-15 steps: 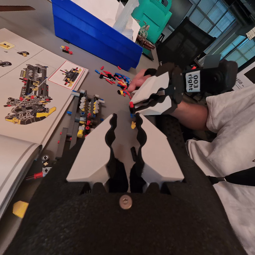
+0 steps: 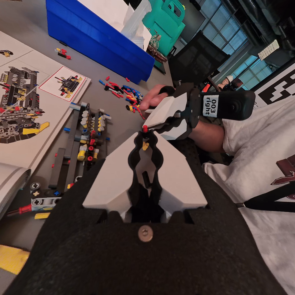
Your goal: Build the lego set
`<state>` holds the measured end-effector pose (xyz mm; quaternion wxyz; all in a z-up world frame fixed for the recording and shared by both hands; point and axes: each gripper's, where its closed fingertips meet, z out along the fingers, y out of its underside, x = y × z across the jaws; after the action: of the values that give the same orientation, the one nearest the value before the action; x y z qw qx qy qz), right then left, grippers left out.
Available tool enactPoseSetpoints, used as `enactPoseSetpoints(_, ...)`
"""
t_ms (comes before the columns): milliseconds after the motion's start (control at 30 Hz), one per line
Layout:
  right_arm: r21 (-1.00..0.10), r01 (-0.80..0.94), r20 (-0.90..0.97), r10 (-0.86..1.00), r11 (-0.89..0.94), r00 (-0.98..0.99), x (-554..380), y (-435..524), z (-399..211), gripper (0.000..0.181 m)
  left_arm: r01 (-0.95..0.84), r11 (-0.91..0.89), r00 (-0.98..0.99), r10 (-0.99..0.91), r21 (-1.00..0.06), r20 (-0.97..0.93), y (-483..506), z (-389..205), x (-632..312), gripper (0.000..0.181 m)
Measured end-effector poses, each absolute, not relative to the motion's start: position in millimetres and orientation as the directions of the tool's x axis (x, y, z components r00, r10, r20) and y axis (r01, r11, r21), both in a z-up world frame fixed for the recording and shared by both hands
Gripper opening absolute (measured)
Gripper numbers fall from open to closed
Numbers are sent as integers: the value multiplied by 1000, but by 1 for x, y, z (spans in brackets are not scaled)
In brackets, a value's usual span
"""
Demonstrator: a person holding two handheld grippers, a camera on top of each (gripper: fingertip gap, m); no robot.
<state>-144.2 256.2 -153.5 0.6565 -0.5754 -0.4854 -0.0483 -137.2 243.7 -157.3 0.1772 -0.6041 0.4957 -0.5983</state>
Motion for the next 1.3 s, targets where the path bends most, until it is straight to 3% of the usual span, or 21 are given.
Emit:
enactPoseSetpoints(167, -834, 507, 536, 541, 219, 648, -141, 255, -150, 6, -367, -402, -192, -849, -839, 491, 247, -154, -137, 7)
enactPoseSetpoints(300, -912, 391, 374, 639, 122, 672, -141, 249, -151, 2, -327, -412, -44, -893, -851, 449, 280, -157, -140, 7)
enactPoseSetpoints(467, -939, 334, 163, 752, -80, 639, -146, 245, -172, 0, -298, -376, 91, -926, -877, 366, 306, -158, -145, 7)
enactPoseSetpoints(600, -937, 325, 129, 734, -130, 666, -140, 251, -177, 0, -346, -295, 160, -954, -891, 254, 313, -169, -145, 5)
enactPoseSetpoints(733, -919, 293, 7, 732, -264, 681, -136, 251, -187, 1, -373, -257, 182, -963, -892, 201, 315, -174, -144, 6)
enactPoseSetpoints(867, -788, 353, -205, 755, -504, 622, -152, 206, -199, 30, -401, -233, 207, -965, -886, 161, 320, -179, -147, 5)
enactPoseSetpoints(900, -748, 391, -211, 751, -536, 626, -154, 191, -204, 37, -401, -236, 211, -964, -885, 162, 321, -179, -147, 5)
enactPoseSetpoints(1133, -616, 461, -133, 662, -638, 738, -164, 167, -237, 44, -405, -245, 200, -964, -881, 176, 316, -179, -145, 6)
enactPoseSetpoints(1300, -627, 438, -151, 652, -645, 743, -172, 182, -248, 36, -405, -228, 194, -968, -885, 161, 314, -177, -145, 6)
